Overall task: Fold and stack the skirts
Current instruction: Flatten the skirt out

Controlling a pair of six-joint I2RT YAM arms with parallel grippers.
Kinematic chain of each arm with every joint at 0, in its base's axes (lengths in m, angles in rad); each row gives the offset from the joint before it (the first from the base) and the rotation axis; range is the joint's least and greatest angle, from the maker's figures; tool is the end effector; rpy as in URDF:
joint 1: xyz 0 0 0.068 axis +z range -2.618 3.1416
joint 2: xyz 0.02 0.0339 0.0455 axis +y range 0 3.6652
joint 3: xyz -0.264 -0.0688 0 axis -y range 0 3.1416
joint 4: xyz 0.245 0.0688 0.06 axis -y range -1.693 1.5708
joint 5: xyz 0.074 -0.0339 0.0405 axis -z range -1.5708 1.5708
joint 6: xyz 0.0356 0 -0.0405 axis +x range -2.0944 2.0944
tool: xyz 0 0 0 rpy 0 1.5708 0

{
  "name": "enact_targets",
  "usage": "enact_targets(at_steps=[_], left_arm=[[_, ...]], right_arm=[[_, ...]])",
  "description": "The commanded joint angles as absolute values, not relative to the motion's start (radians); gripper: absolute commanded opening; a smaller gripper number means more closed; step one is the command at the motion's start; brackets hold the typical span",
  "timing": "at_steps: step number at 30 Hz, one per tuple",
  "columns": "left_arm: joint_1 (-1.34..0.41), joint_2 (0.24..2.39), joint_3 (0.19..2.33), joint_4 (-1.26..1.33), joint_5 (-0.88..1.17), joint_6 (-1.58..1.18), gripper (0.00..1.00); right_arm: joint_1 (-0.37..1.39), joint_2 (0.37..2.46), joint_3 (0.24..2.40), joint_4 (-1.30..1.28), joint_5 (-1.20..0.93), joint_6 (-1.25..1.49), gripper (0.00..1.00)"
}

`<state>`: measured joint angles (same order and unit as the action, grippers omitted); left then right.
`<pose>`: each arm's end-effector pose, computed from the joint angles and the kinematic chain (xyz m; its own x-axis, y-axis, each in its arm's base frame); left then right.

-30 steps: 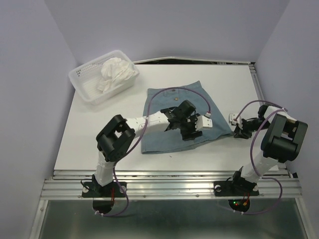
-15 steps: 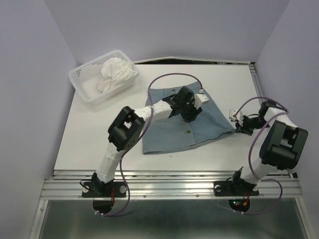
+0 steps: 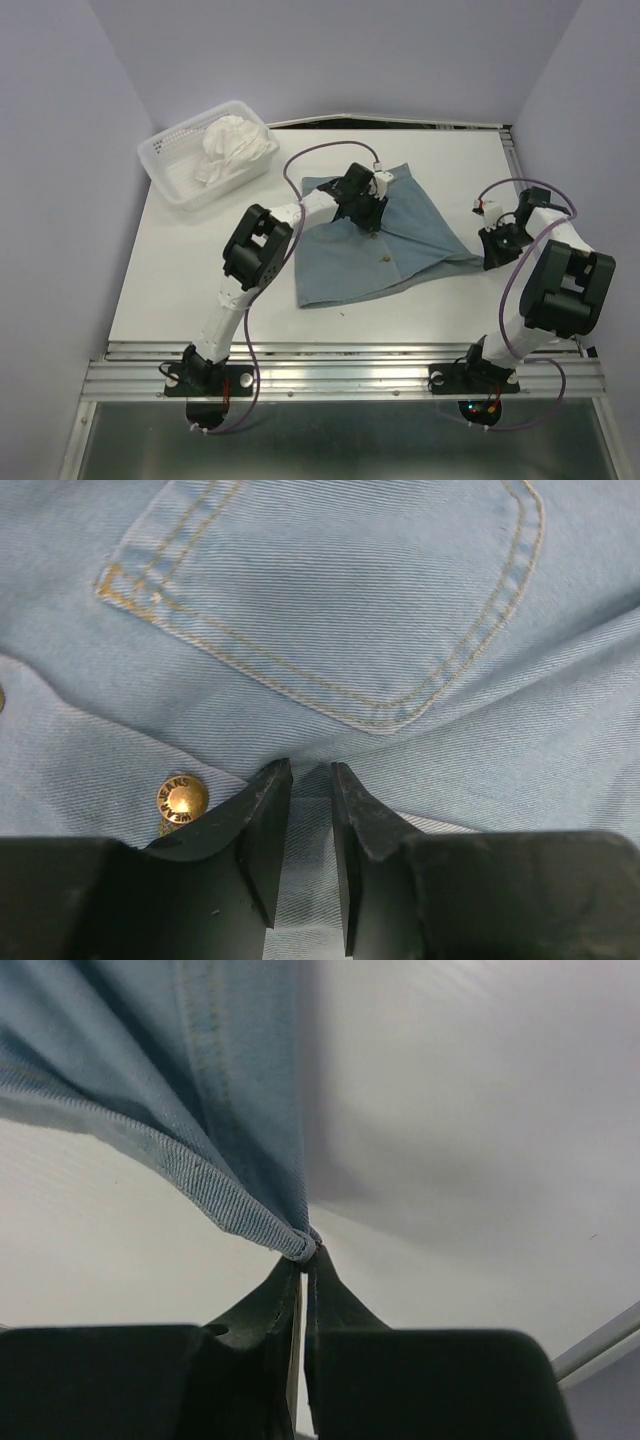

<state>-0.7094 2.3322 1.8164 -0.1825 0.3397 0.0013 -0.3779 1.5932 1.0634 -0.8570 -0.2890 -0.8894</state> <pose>0.3923 -0.3524 0.1668 -0.4868 0.4195 -0.7662 0.8084 0.5486 -0.2132 0.2709 -0.0966 0.1991 -0.8126 -0.4784 -0.3329 -0.5175 0.8550 0.0344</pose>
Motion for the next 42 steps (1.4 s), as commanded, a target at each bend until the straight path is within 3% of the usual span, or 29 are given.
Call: enact_targets(at_steps=[1,8,11,13,19,24,31,34,42], left_arm=[[-0.670,2.388,1.802,-0.314,0.268,-0.029,0.35],[-0.672,2.379,1.795,-0.307,0.290,-0.020,0.34],[-0.686,2.255,1.724,-0.218,0.345,0.058,0.46],[-0.730,2.087,1.611,-0.123,0.325,0.201,0.52],[-0.963,1.830,1.382,-0.153,0.299,0.620,0.50],[-1.089,1.873,1.361,-0.230,0.264,0.647,0.45],[-1.164,1.902,1.356,-0.230,0.233,0.581,0.58],[-1.192,1.951,1.370,-0.227,0.193,0.575,0.59],[-1.195,2.036,1.437,-0.248,0.163,0.577,0.53]], right_arm=[[-0.391,1.626,1.112,-0.919,-0.005,-0.551,0.01],[-0.391,1.776,1.241,-0.962,-0.064,-0.382,0.01],[-0.391,1.776,1.183,-0.853,-0.101,-0.385,0.01],[-0.391,1.782,1.184,-0.845,-0.144,-0.376,0.01],[-0.380,1.786,1.213,-0.884,-0.202,-0.354,0.01],[-0.380,1.773,1.227,-0.896,-0.219,-0.333,0.01],[-0.371,1.733,1.223,-0.911,-0.224,-0.321,0.01],[-0.371,1.729,1.229,-0.920,-0.224,-0.310,0.01],[-0.371,1.733,1.259,-0.954,-0.225,-0.301,0.01]])
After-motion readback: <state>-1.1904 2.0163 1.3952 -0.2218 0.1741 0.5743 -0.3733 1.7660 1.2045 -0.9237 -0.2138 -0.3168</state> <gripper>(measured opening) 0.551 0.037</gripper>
